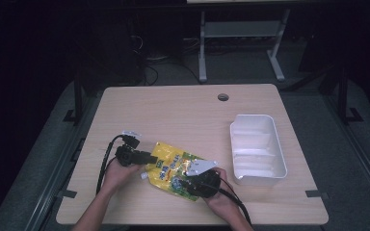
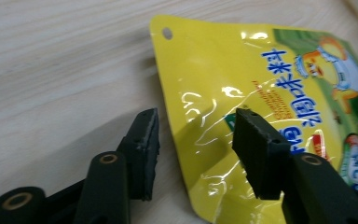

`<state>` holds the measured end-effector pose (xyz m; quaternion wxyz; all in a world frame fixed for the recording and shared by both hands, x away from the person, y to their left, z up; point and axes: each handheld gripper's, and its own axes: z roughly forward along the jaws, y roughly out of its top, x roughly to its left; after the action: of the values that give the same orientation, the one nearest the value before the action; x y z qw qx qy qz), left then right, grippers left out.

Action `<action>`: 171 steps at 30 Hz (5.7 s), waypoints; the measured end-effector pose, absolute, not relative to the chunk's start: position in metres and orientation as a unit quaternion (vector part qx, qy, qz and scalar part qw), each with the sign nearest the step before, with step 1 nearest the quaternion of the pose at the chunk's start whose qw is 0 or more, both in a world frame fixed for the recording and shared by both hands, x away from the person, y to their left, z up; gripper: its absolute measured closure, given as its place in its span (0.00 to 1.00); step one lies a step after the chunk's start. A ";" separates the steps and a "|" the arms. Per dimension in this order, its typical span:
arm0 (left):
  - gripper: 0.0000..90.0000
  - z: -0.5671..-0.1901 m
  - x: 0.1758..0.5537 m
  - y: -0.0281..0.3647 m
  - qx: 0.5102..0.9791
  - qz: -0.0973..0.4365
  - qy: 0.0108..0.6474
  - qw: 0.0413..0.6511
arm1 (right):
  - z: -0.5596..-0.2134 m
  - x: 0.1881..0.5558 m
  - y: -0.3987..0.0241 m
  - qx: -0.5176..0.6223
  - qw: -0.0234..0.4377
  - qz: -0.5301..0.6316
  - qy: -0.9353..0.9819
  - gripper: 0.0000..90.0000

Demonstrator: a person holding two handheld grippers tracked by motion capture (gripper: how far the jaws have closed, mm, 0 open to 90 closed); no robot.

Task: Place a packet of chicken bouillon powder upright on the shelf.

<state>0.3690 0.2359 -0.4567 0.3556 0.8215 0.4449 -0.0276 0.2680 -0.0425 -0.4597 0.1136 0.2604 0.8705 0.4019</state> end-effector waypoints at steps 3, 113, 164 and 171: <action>0.60 -0.458 0.369 0.235 0.821 -0.036 0.443 0.358 | -0.460 0.268 -0.042 0.260 0.113 0.403 0.870 0.72; 0.85 -0.291 0.322 0.175 0.909 0.010 0.159 0.386 | -0.393 0.297 -0.069 0.211 -0.025 0.530 0.821 0.97; 0.41 -0.361 0.284 0.271 0.857 0.086 0.246 0.445 | -0.353 0.291 -0.111 0.249 0.056 0.538 0.804 1.00; 0.37 -0.389 0.281 0.275 0.852 0.088 0.261 0.445 | -0.351 0.293 -0.112 0.247 0.051 0.540 0.803 1.00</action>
<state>0.2808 0.2746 -0.3894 0.4447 0.8523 0.2609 0.0880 0.2929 -0.1119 -0.3511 0.0508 0.2475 0.8032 0.5395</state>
